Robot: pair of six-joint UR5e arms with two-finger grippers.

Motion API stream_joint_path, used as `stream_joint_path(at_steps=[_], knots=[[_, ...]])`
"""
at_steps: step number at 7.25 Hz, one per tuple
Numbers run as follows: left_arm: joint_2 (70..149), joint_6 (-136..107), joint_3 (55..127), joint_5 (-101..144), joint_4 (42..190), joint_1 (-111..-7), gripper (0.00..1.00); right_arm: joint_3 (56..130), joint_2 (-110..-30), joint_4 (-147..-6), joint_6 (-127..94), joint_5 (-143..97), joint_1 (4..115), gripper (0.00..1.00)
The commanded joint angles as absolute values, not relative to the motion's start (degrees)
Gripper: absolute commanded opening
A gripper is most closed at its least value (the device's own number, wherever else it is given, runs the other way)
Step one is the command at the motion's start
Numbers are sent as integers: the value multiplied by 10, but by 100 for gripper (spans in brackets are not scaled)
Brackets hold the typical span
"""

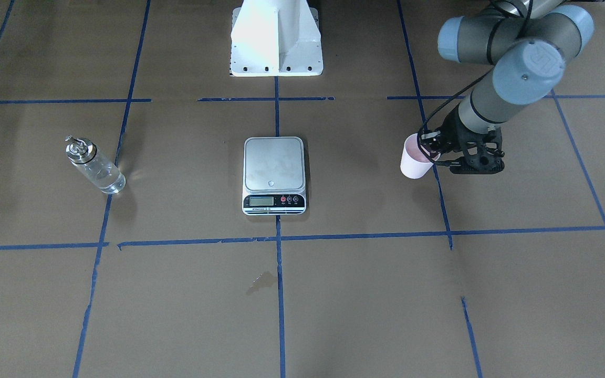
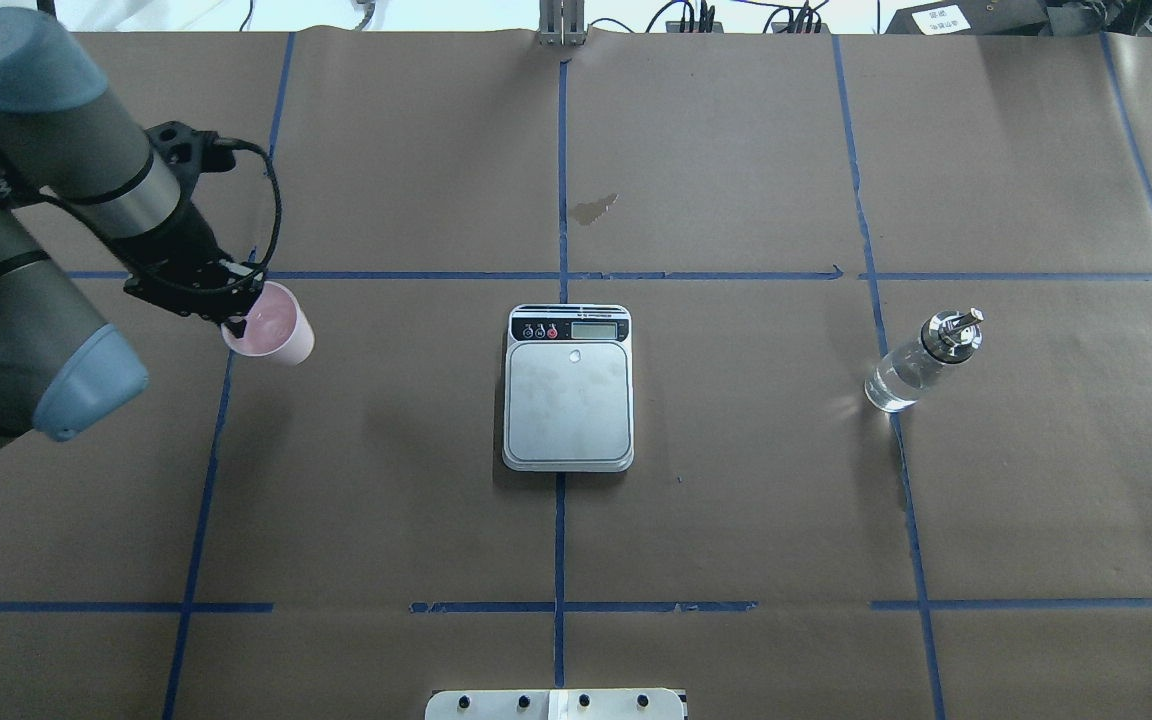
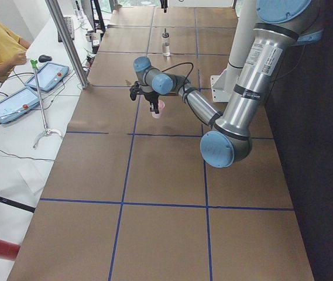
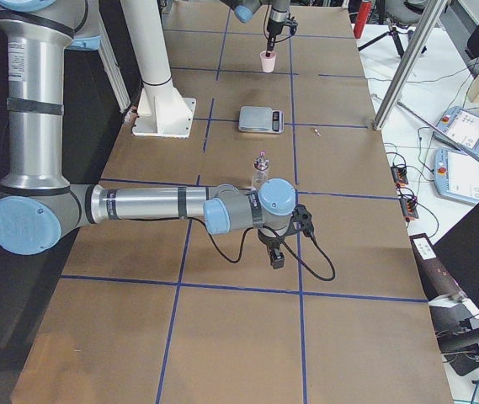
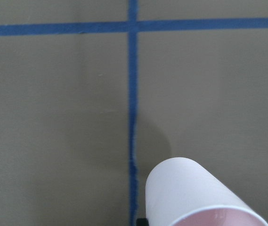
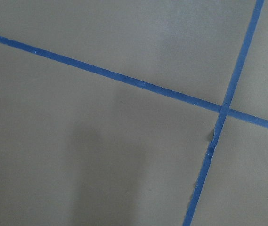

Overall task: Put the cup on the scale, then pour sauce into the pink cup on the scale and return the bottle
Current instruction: 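Carry the pink cup with the left gripper onto the scale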

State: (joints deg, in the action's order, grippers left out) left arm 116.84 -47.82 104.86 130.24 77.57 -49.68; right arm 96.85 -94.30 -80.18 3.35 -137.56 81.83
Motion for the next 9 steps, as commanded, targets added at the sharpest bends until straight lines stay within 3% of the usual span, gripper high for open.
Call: stream_joint_path(at_steps=[1,5,9], knots=[[1288,-598,1035,1289,757,-442,0,973,-941,-800,33,-1378,818,99],[1362,-691,917,1223,892,-334,0,973,-940,-800,32,-1378,816,100],[1378,-690,889,1205,894,-321,0,973,-940,-799,33,-1378,815,100]])
